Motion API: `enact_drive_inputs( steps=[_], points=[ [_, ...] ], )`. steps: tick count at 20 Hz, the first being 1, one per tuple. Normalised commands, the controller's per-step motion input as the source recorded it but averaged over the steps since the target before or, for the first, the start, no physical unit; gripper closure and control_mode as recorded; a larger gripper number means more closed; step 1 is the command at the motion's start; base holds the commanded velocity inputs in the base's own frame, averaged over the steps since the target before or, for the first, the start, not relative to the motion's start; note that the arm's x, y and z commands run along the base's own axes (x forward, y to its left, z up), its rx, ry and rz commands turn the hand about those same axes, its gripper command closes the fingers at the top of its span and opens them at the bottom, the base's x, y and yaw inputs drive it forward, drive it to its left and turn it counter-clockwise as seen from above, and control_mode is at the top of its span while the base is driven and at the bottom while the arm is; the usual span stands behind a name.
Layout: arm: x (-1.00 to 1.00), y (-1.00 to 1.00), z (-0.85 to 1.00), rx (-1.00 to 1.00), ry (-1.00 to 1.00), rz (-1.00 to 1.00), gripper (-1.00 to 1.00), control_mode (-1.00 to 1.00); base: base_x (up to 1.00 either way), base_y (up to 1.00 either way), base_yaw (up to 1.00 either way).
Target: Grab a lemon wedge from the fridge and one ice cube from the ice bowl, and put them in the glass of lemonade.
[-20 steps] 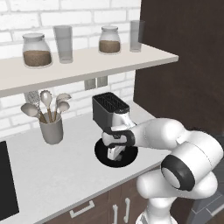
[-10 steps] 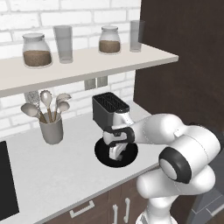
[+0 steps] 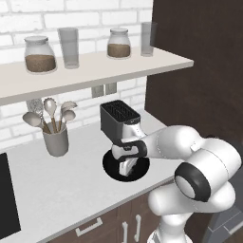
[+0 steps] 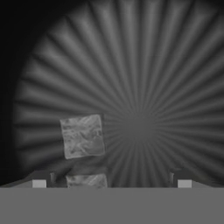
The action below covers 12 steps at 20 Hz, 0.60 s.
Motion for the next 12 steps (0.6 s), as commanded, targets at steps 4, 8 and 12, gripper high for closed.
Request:
enact_drive_inputs(
  steps=[4,8,12],
  points=[
    [0.01,0.00,0.00,0.00,-0.03,0.03,-1.00,-1.00,0.00,0.00,0.00],
    [0.28,0.00,-0.02,0.00,0.00,0.00,-1.00,-1.00,0.00,0.00,0.00],
    [0.02,0.00,-0.20,0.00,0.00,0.00,-1.00,-1.00,0.00,0.00,0.00]
  ],
)
